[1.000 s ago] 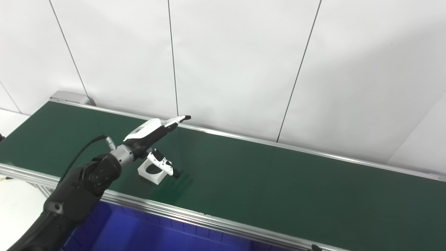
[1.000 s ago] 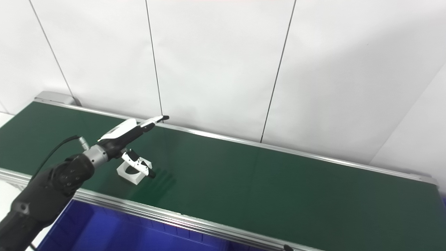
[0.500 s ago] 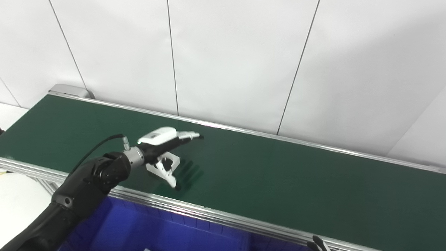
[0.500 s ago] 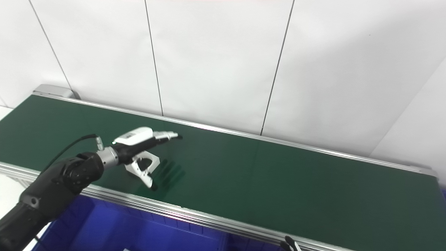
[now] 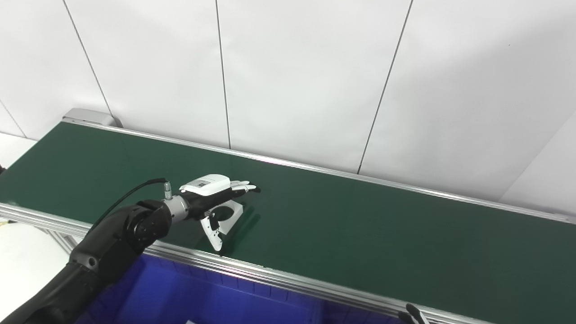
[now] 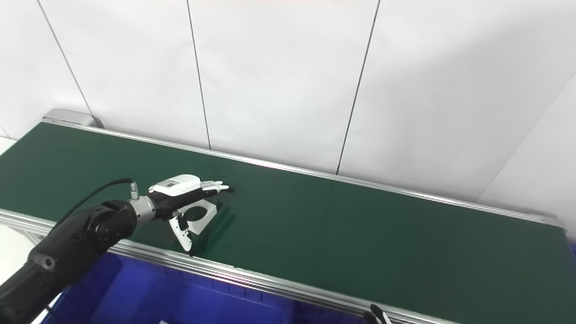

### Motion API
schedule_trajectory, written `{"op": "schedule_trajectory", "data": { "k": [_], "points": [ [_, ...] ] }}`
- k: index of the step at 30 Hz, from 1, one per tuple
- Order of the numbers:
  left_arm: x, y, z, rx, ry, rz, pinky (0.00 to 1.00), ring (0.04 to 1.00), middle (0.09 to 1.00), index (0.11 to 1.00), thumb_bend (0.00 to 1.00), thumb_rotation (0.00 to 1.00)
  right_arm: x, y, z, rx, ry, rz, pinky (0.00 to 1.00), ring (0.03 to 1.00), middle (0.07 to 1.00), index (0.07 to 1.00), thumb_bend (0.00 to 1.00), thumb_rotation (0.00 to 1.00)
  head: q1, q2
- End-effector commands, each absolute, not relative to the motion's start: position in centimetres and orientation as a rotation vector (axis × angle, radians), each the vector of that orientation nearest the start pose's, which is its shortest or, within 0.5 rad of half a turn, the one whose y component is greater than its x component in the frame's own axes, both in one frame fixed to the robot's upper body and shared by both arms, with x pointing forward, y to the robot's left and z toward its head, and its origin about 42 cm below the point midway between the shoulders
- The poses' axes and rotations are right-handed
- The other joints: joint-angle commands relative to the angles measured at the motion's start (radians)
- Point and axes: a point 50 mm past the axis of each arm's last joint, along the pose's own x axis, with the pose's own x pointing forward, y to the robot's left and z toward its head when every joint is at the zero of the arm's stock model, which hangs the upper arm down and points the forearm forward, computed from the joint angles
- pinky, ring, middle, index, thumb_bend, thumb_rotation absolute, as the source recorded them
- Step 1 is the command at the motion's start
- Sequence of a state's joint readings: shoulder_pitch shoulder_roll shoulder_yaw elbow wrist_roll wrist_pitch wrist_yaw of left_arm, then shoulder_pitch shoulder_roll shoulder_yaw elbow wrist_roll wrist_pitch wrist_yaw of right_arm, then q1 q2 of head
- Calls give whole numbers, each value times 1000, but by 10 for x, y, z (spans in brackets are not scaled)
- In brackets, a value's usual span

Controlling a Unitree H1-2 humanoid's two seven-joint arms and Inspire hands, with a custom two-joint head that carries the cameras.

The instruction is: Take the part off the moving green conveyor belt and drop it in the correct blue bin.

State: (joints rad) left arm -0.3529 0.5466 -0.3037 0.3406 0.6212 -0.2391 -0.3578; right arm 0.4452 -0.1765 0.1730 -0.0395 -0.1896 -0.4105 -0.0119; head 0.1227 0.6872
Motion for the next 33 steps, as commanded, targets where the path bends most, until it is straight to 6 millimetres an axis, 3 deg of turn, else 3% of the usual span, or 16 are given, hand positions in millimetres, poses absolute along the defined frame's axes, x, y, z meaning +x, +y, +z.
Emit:
{"op": "schedule_trajectory", "data": {
  "k": [1,8,12,14,16,19,20,23,33],
  "points": [
    [397,326,149,1299,-42,-588,958,990,1000,952,1000,65,117,-234,55,-276,-83,181,772,848,871,930,893,524,1,1],
    [398,330,148,1305,-29,-567,963,994,1000,958,999,48,117,-235,55,-275,-82,182,768,847,873,932,896,532,6,0],
    [400,329,143,1302,-22,-545,923,981,1000,959,929,5,118,-235,54,-274,-84,181,767,844,872,930,893,528,6,0],
    [399,326,138,1273,-35,-520,828,926,974,933,844,1,118,-236,54,-271,-84,181,763,838,869,928,888,523,6,4],
    [399,322,134,1241,-72,-492,707,822,885,871,769,0,118,-236,55,-266,-85,181,765,838,865,927,878,510,8,4],
    [399,314,125,1205,-129,-457,542,592,659,685,606,0,117,-236,55,-276,-85,183,766,841,866,927,876,526,8,5],
    [399,312,123,1199,-143,-451,504,473,553,582,533,0,117,-236,55,-280,-85,182,763,839,866,925,881,534,8,5],
    [401,302,117,1160,-149,-443,486,430,512,521,507,0,117,-236,56,-276,-89,180,765,840,867,927,874,533,13,11],
    [406,268,96,1019,-157,-449,449,408,505,525,497,0,115,-235,57,-281,-94,157,752,831,861,920,880,549,12,29]
  ]
}}
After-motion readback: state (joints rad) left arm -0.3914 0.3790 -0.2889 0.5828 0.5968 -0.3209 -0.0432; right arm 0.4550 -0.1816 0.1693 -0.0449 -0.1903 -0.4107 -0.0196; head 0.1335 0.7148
